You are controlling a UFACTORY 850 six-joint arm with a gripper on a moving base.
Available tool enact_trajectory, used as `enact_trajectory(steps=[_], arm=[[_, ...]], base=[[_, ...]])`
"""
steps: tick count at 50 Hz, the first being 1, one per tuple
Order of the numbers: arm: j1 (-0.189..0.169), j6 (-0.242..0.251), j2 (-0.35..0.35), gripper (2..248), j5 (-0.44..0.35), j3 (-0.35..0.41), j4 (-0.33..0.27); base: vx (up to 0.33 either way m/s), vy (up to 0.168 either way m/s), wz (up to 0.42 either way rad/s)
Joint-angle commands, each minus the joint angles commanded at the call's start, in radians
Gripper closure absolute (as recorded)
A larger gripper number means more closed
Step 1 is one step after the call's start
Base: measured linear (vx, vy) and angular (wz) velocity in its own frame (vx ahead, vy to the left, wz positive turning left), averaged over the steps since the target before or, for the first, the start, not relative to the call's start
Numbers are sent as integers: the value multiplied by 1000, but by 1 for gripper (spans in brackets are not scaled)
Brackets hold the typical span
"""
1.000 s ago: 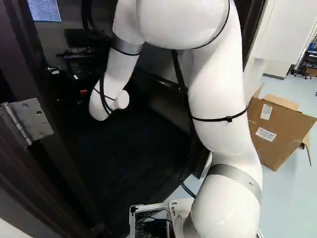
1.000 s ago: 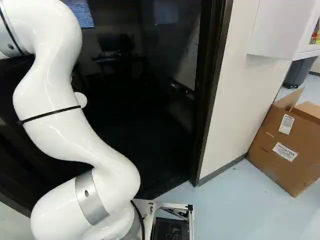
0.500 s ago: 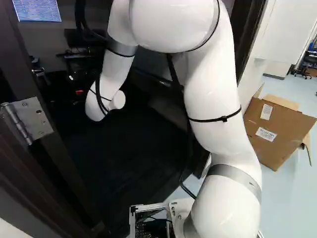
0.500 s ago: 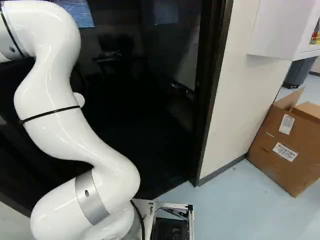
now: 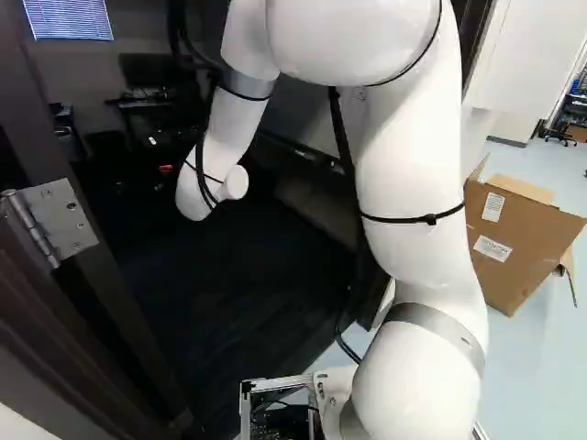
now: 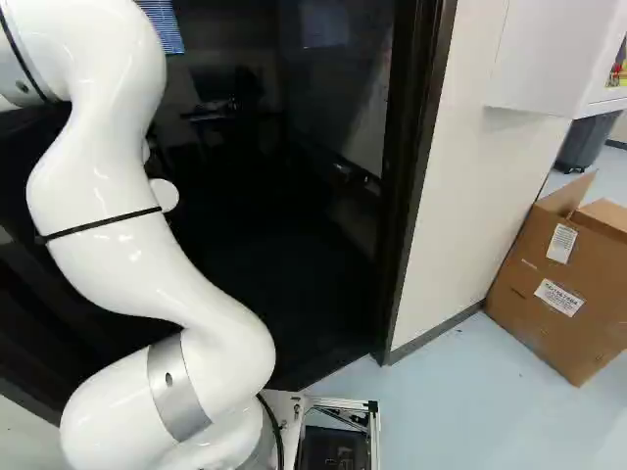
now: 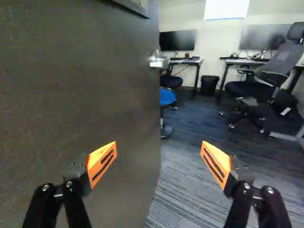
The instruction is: Open the door and move inside
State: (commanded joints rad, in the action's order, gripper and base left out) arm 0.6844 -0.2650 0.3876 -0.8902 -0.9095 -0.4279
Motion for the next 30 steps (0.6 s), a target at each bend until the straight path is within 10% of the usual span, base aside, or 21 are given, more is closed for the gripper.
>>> enact_trajectory(steps=[30], arm=[[-40,5,-55,3,0,68,8]], base=[[0,0,0]])
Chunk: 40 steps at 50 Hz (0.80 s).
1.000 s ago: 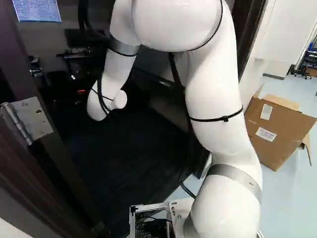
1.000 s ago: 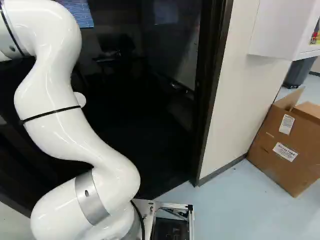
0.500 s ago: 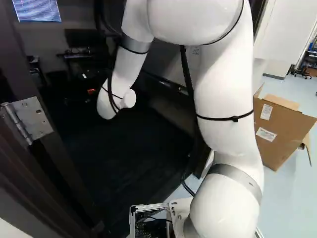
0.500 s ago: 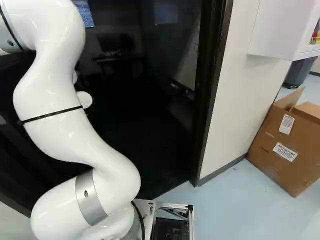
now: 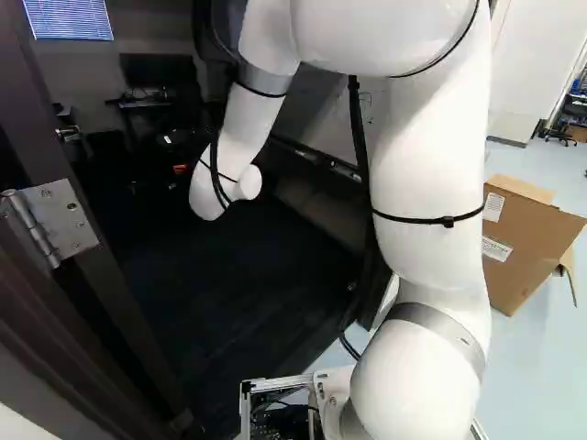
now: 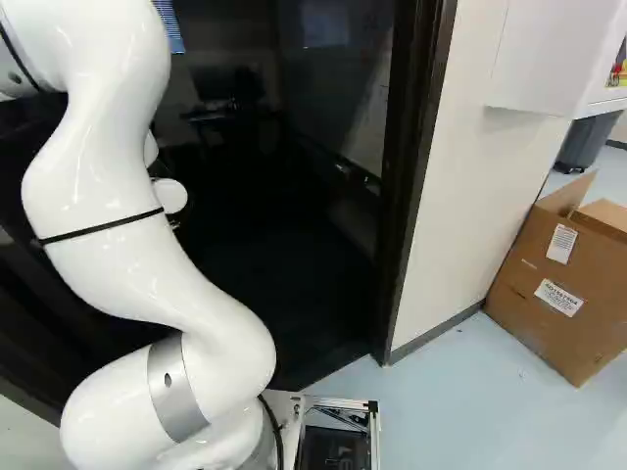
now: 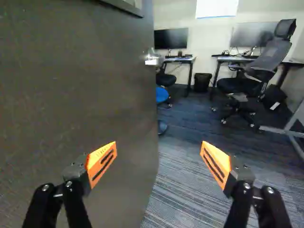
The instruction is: Open the door and move inside
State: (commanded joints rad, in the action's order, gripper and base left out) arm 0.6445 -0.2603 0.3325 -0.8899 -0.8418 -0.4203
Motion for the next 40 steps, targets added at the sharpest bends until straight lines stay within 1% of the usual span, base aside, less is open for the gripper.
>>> enact_trajectory(steps=[10,20,30,40], arm=[[-20,8,-19,3,1,23,13],[-49,20,-46,3,1,57,32],[-89,36,-84,3,2,104,58],[-137,55,-130,3,4,160,89]], base=[[0,0,0],[0,0,0],[0,0,0],[0,0,0]])
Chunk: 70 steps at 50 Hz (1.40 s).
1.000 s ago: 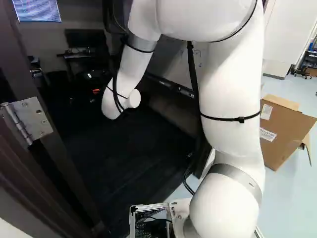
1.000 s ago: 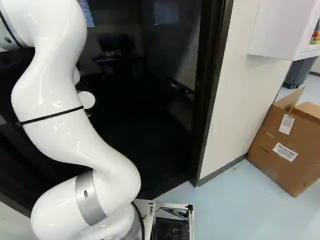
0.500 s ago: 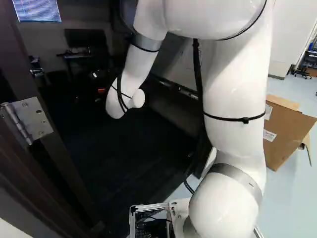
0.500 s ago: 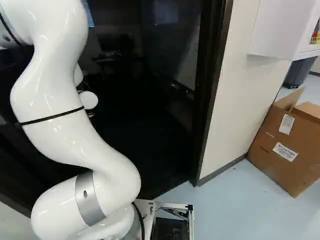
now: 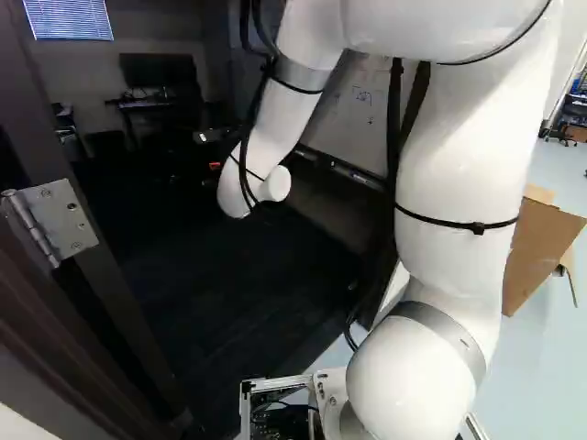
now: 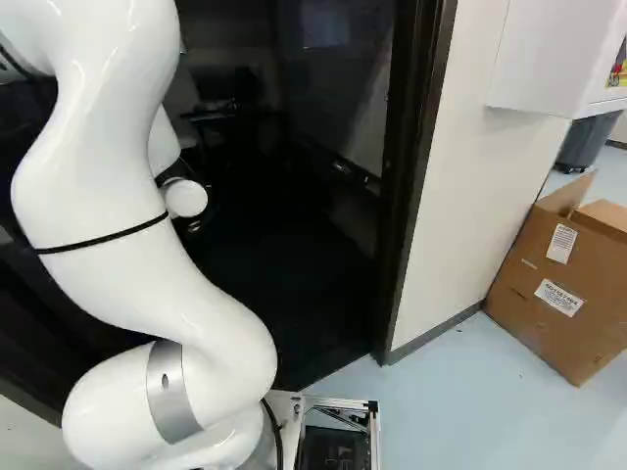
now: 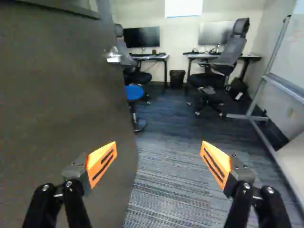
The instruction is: Open the door and move inside
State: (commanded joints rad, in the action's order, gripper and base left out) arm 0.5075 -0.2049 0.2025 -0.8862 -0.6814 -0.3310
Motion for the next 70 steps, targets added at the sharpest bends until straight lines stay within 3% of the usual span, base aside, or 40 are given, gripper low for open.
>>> enact_trajectory(steps=[16,42,70], arm=[[-97,39,-93,3,3,114,64],[-289,117,-275,3,8,339,189],[-432,174,-410,3,12,506,282]], base=[[0,0,0],[0,0,0],[0,0,0]])
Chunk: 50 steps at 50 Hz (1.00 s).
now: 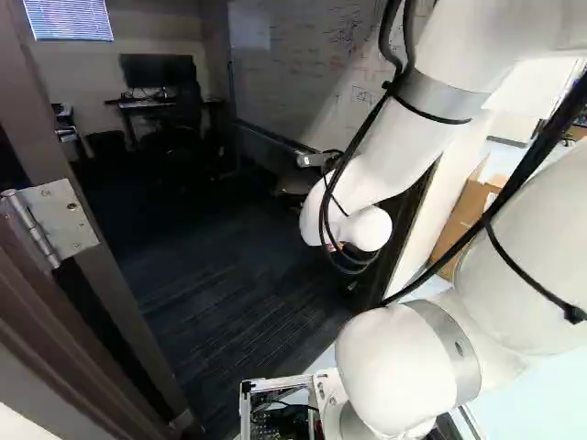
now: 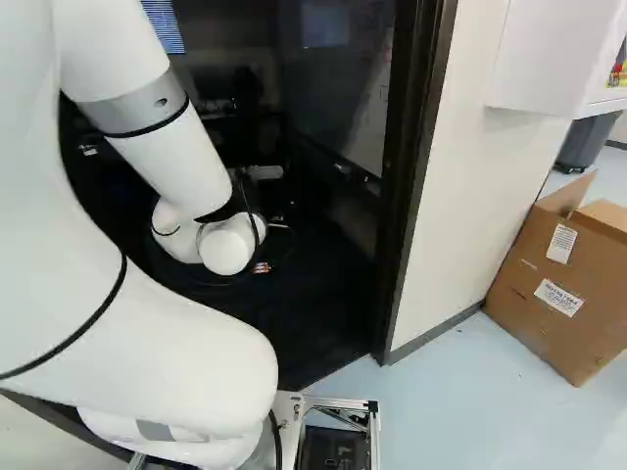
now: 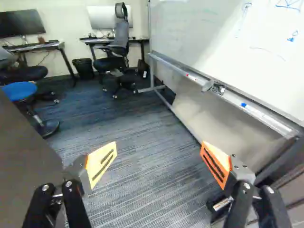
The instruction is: Open the door and move inside
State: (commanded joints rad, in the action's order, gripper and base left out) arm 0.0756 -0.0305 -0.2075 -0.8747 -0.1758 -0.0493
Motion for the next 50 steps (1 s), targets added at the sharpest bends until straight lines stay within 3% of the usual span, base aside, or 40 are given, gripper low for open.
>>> enact_trajectory(steps=[26,50], arm=[[-67,27,-63,3,2,78,44],[-76,31,-72,3,2,89,49]], base=[[0,0,0],[0,0,0]])
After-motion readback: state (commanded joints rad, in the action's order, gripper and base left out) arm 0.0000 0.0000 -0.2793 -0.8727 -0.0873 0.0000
